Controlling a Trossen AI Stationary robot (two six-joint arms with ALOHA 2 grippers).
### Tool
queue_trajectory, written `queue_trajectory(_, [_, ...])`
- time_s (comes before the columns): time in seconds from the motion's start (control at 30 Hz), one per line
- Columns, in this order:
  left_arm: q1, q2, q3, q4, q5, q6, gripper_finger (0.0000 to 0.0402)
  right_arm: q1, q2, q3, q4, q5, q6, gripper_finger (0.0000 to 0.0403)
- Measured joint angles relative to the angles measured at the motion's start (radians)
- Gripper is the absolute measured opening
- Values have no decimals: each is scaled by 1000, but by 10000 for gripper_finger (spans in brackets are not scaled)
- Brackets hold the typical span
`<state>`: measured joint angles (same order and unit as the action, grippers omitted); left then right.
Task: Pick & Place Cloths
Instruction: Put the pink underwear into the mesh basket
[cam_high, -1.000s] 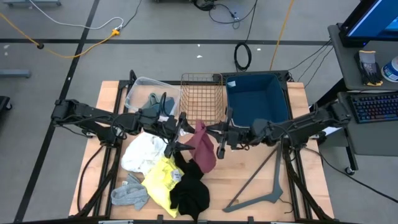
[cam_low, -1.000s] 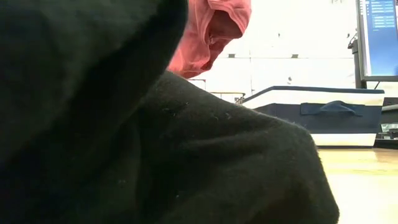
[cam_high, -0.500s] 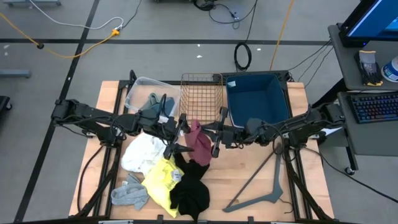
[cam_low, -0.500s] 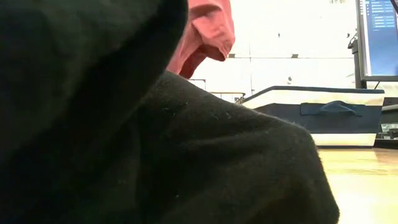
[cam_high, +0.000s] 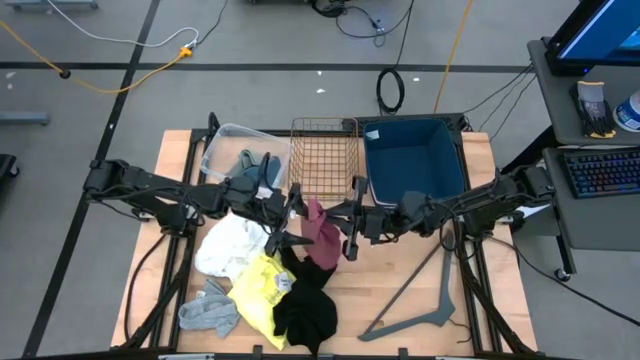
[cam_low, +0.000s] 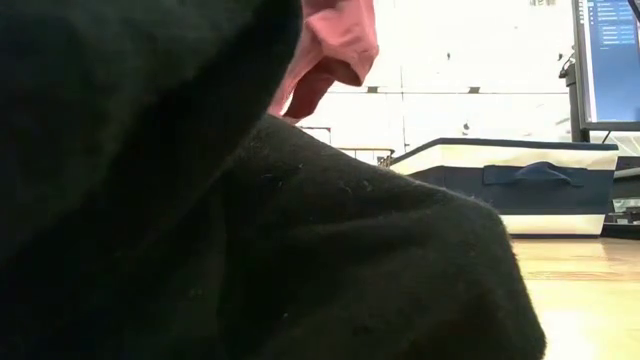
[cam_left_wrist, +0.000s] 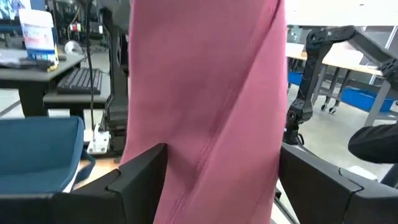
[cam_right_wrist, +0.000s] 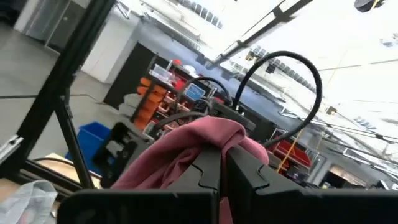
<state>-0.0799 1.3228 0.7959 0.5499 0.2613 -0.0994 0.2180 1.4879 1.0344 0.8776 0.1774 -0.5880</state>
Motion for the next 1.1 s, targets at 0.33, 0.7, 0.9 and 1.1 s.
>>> queue_trajectory(0.33, [-6,76,3,82,1,26,201,0,0,0,-7,0,15,0])
queue_trajectory(0.7, [-7,104,4,109,84,42,10,0,0,0,-39,0,57,7])
queue_trajectory(0.9, [-6,98,3,110,82,46,4,13,-5,0,-126,3,148,32])
queue_trajectory(1.1, [2,98,3,108,78,46,3,68,-6,0,-266,4,149,68])
